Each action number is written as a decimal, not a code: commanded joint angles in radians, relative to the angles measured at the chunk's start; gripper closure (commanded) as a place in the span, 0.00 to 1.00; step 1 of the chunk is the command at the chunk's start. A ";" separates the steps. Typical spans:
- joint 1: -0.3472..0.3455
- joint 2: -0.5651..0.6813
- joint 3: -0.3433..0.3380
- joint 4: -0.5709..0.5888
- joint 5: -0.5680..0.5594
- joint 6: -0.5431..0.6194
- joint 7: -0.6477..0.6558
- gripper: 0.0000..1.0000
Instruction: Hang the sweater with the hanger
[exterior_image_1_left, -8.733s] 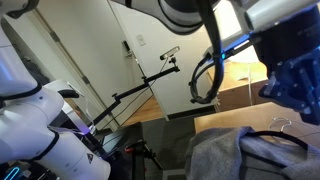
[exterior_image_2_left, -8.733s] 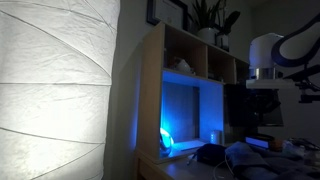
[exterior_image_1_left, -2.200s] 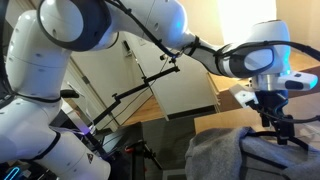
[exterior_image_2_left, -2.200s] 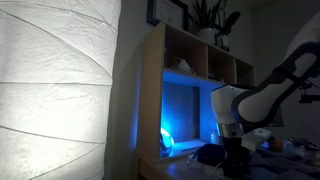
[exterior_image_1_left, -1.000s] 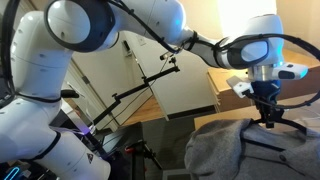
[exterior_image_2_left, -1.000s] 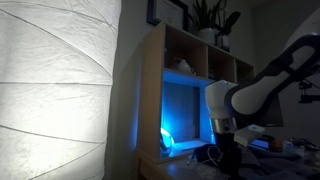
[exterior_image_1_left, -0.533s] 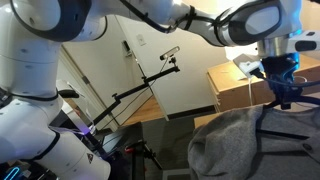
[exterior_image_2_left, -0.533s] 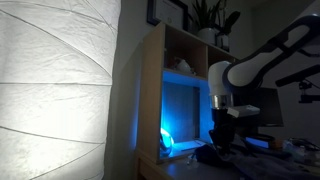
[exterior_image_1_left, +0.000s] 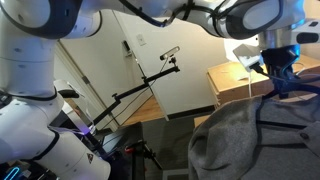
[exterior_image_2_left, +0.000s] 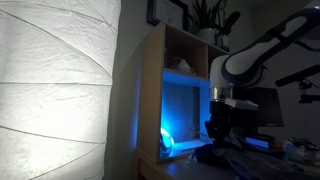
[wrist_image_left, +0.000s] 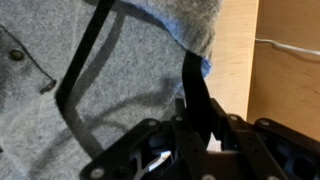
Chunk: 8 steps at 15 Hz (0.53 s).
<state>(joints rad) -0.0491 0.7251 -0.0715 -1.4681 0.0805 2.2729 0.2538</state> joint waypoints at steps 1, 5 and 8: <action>-0.075 -0.083 0.083 -0.076 0.116 0.066 -0.145 0.93; -0.162 -0.145 0.135 -0.106 0.262 0.093 -0.261 0.93; -0.210 -0.184 0.143 -0.116 0.360 0.087 -0.311 0.93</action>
<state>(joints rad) -0.2120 0.6197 0.0460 -1.5210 0.3569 2.3382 0.0013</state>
